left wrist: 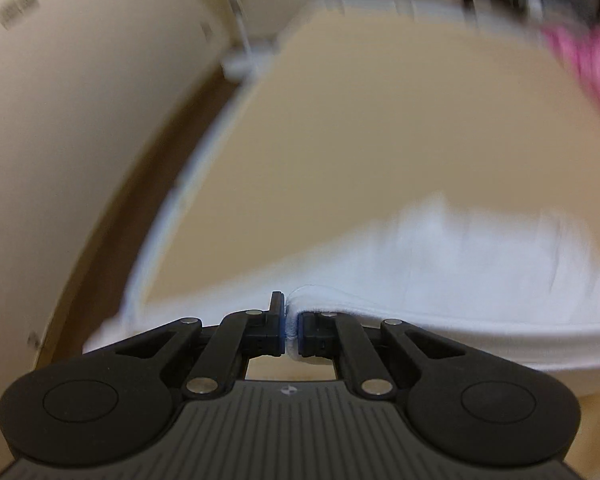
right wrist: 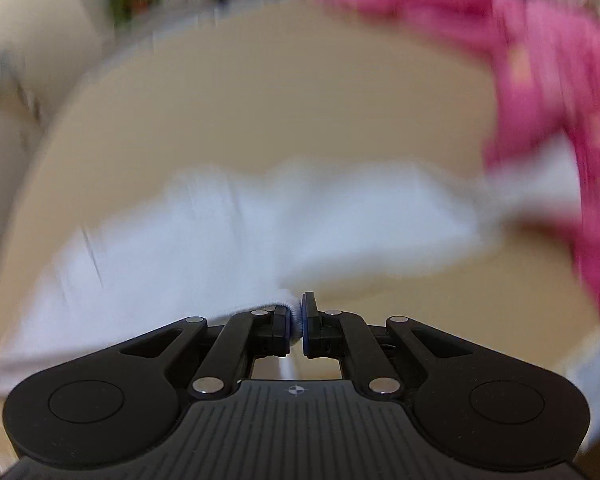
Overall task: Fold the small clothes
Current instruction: 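Lift the shirt hem with the left gripper while the right gripper holds another hem corner, then lay the hem down and open both grippers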
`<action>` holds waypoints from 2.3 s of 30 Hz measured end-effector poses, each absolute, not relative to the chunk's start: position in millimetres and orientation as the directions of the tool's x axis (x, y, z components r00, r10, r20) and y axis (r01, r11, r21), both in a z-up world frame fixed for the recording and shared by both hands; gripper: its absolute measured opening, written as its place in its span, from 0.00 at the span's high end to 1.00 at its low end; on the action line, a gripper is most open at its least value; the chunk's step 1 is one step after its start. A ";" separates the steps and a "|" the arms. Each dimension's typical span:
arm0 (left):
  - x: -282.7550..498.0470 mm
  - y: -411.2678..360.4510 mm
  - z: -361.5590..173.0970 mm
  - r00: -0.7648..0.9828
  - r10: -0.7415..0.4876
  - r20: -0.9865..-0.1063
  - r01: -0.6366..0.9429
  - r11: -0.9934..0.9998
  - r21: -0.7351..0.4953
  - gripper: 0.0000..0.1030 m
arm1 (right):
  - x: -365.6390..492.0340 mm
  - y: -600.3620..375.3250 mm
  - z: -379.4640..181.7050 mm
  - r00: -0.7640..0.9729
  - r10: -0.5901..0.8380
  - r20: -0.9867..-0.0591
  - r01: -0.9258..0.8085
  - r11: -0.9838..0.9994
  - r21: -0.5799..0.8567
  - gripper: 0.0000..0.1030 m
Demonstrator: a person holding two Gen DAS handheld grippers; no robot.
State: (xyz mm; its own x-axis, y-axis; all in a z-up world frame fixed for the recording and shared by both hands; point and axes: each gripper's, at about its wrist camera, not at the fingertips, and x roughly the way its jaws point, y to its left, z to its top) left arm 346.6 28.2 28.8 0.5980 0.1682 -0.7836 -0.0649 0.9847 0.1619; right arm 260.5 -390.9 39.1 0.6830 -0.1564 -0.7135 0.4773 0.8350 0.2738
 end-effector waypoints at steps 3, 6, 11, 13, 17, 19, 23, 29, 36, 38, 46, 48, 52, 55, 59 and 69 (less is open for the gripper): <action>357.3 32.1 132.1 0.742 0.106 -0.662 -0.112 0.993 0.033 0.94 | 273.5 -398.7 160.4 0.845 -0.179 -0.503 0.392 0.848 0.357 0.96; 347.0 45.3 184.0 0.801 0.054 -0.596 -0.099 0.994 -0.043 0.94 | 252.6 -403.0 210.5 0.906 -0.170 -0.387 0.324 0.868 0.377 0.96; 308.7 50.6 151.5 0.774 0.040 -0.632 -0.052 0.999 0.000 0.94 | 194.7 -400.1 175.2 0.915 -0.121 -0.386 0.278 0.881 0.383 0.96; 293.3 48.5 103.1 0.719 0.065 -0.692 -0.029 0.998 0.064 0.94 | 176.5 -393.0 133.0 0.885 -0.110 -0.452 0.291 0.889 0.353 0.96; 256.3 50.8 -29.2 0.559 0.165 -0.813 0.020 0.977 0.212 0.94 | 138.6 -366.0 21.0 0.772 -0.080 -0.630 0.348 0.883 0.314 0.96; 235.0 60.0 -89.5 0.465 0.197 -0.863 0.043 0.969 0.244 0.94 | 116.7 -351.5 -36.9 0.692 -0.049 -0.720 0.389 0.866 0.315 0.96; 185.5 75.2 -183.8 0.310 0.238 -0.920 0.067 0.960 0.271 0.94 | 66.5 -328.2 -129.9 0.545 -0.005 -0.839 0.474 0.827 0.303 0.96; 118.0 73.4 -230.8 0.333 0.267 -0.904 0.117 0.940 0.320 0.94 | 24.7 -317.5 -165.8 0.532 0.006 -0.847 0.499 0.806 0.319 0.96; 91.7 60.7 -225.1 0.415 0.296 -0.860 0.145 0.912 0.384 0.94 | 19.7 -312.1 -151.9 0.551 -0.026 -0.834 0.427 0.867 0.256 0.96; 87.8 62.2 -232.5 0.399 0.322 -0.858 0.147 0.902 0.406 0.94 | 12.1 -310.3 -156.8 0.547 -0.039 -0.836 0.412 0.882 0.229 0.96; 87.9 91.6 -243.4 0.357 0.314 -0.880 0.085 0.927 0.365 0.92 | 16.1 -307.2 -188.4 0.460 -0.089 -0.884 0.436 0.890 0.137 0.95; 85.7 97.1 -237.0 0.363 0.268 -0.893 0.081 0.945 0.316 0.69 | 17.6 -310.0 -194.4 0.387 -0.083 -0.918 0.455 0.883 0.111 0.94; 76.2 113.5 -206.1 0.429 0.136 -0.893 0.030 0.986 0.165 0.43 | 1.2 -323.3 -180.9 0.388 -0.037 -0.921 0.497 0.850 0.175 0.61; 81.7 123.2 -174.9 0.496 0.049 -0.867 0.015 0.998 0.065 0.24 | -1.7 -330.8 -153.0 0.449 -0.034 -0.893 0.486 0.848 0.212 0.60; 122.2 129.6 -132.4 0.599 0.051 -0.799 -0.023 0.999 0.046 0.12 | 24.7 -330.6 -104.5 0.566 -0.065 -0.822 0.426 0.877 0.224 0.56; 271.0 254.9 -156.6 0.482 0.100 -0.870 -0.392 0.913 -0.112 0.25 | 126.1 -295.1 -79.3 0.616 -0.100 -0.782 0.349 0.924 0.156 0.51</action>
State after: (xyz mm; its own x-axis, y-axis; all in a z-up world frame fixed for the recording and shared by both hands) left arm 271.0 254.9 -156.6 0.4824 0.1005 -0.8702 -0.3917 0.9133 -0.1117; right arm 126.1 -295.1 -79.3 0.6156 -0.1002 -0.7817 0.3487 0.9241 0.1561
